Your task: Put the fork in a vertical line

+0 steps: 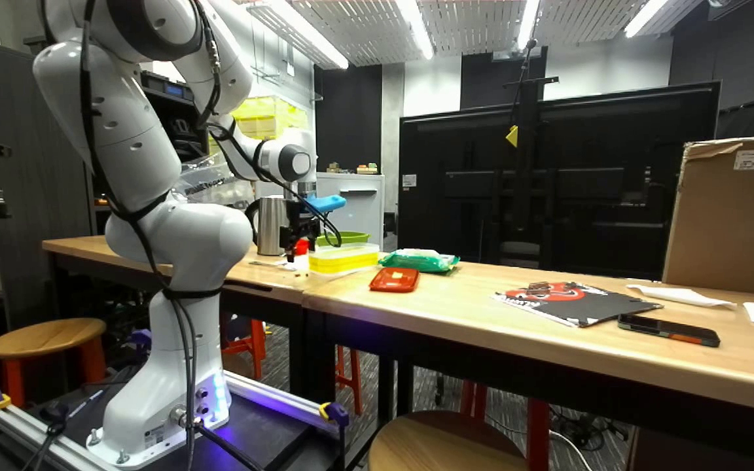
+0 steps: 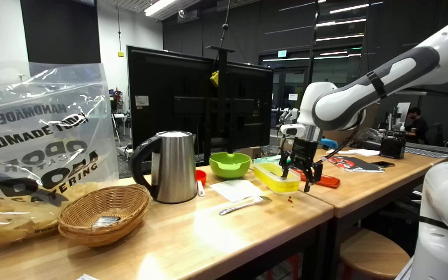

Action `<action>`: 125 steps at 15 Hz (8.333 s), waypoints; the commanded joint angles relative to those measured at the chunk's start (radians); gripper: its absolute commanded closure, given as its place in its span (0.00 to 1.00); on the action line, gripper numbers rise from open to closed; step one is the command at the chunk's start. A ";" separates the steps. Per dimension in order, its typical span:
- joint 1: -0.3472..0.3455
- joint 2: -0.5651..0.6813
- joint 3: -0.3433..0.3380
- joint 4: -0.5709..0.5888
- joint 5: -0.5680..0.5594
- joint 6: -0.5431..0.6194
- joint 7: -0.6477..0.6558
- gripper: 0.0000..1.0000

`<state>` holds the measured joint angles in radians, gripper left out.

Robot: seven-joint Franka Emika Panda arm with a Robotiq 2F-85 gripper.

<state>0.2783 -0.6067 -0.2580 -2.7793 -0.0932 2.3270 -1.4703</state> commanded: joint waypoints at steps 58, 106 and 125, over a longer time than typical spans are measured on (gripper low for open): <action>-0.043 0.465 0.421 0.324 -0.109 0.138 0.795 0.00; -0.119 0.398 0.377 0.290 -0.039 0.010 1.085 0.93; -0.207 0.435 0.368 0.327 -0.048 -0.011 1.695 0.93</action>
<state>0.0889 -0.1493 0.1114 -2.4474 -0.1262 2.3329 0.1790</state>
